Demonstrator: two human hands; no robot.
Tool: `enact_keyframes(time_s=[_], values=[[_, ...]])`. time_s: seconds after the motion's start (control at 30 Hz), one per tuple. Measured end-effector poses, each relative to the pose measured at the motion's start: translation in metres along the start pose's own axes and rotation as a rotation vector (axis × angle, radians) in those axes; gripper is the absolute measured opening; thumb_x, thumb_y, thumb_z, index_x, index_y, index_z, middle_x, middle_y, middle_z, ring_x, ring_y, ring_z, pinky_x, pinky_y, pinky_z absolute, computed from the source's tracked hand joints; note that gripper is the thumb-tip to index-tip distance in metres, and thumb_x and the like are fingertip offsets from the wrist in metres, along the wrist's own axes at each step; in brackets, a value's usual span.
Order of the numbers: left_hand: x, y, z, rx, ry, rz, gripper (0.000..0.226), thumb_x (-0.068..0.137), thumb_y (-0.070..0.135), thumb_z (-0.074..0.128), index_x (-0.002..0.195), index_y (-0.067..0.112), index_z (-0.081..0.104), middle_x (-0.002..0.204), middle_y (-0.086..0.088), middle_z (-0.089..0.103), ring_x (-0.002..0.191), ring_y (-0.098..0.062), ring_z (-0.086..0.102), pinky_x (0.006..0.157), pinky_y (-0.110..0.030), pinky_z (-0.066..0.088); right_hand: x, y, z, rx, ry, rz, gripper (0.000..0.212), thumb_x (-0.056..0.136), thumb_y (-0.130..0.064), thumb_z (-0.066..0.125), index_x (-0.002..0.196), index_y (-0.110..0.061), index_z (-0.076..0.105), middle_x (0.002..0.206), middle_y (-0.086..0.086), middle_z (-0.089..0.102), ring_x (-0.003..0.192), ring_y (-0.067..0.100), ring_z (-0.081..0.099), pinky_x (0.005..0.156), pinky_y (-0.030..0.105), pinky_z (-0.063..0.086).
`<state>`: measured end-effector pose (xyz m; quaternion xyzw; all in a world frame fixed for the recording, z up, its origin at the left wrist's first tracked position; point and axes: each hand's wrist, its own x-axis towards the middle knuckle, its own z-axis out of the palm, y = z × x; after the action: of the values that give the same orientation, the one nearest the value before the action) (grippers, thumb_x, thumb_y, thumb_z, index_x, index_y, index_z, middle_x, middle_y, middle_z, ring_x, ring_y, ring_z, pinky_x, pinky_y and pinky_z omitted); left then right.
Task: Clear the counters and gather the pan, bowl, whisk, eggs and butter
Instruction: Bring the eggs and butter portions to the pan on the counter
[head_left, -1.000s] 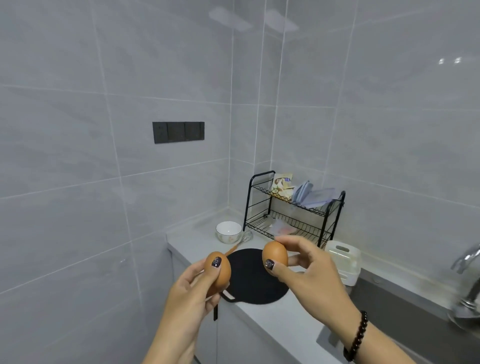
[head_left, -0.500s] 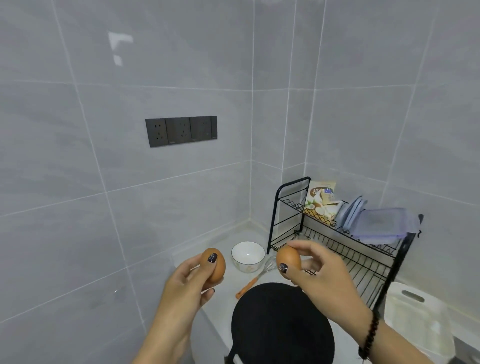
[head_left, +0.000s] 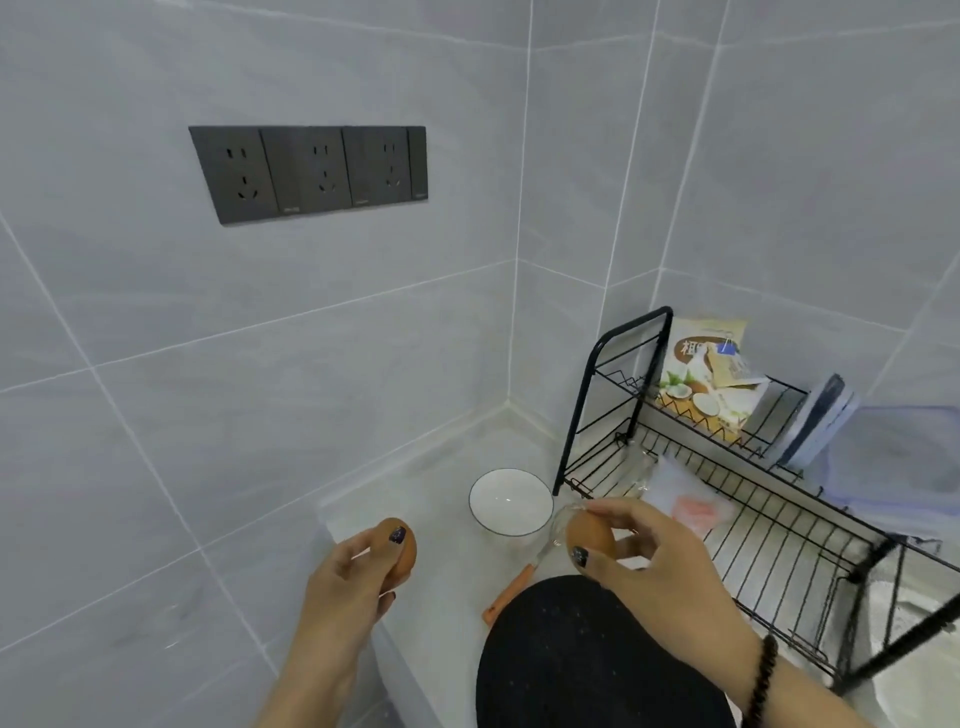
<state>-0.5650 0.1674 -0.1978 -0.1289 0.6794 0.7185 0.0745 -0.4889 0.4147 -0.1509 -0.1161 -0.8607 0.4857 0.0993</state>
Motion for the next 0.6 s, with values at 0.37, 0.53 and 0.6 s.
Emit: enact_keyframes(time_s=[0.37, 0.53, 0.6], values=[[0.199, -0.040, 0.023, 0.358, -0.101, -0.024, 0.018, 0.083, 0.030, 0.071, 0.100, 0.027, 0.065, 0.100, 0.007, 0.069, 0.097, -0.012, 0.064, 0.085, -0.034, 0.050, 0.171, 0.019, 0.106, -0.036, 0.023, 0.196, 0.035, 0.075, -0.013, 0.075, 0.097, -0.038, 0.063, 0.097, -0.018, 0.065, 0.078, 0.002, 0.060, 0.067, 0.012, 0.047], [0.252, -0.052, 0.038, 0.455, -0.197, -0.085, 0.019, 0.079, 0.032, 0.075, 0.094, 0.033, 0.063, 0.097, 0.017, 0.066, 0.092, -0.008, 0.064, 0.076, -0.025, 0.045, 0.249, 0.036, 0.159, -0.056, -0.067, 0.288, 0.032, 0.077, -0.012, 0.072, 0.101, -0.029, 0.062, 0.102, -0.011, 0.065, 0.077, 0.006, 0.062, 0.063, 0.008, 0.044], [0.269, -0.057, 0.042, 0.514, -0.238, -0.076, 0.019, 0.080, 0.035, 0.072, 0.096, 0.035, 0.063, 0.098, 0.019, 0.064, 0.088, -0.003, 0.064, 0.066, -0.015, 0.044, 0.276, 0.049, 0.176, -0.098, -0.097, 0.314, 0.029, 0.078, -0.015, 0.071, 0.101, -0.029, 0.061, 0.101, -0.012, 0.064, 0.085, 0.012, 0.064, 0.074, 0.018, 0.049]])
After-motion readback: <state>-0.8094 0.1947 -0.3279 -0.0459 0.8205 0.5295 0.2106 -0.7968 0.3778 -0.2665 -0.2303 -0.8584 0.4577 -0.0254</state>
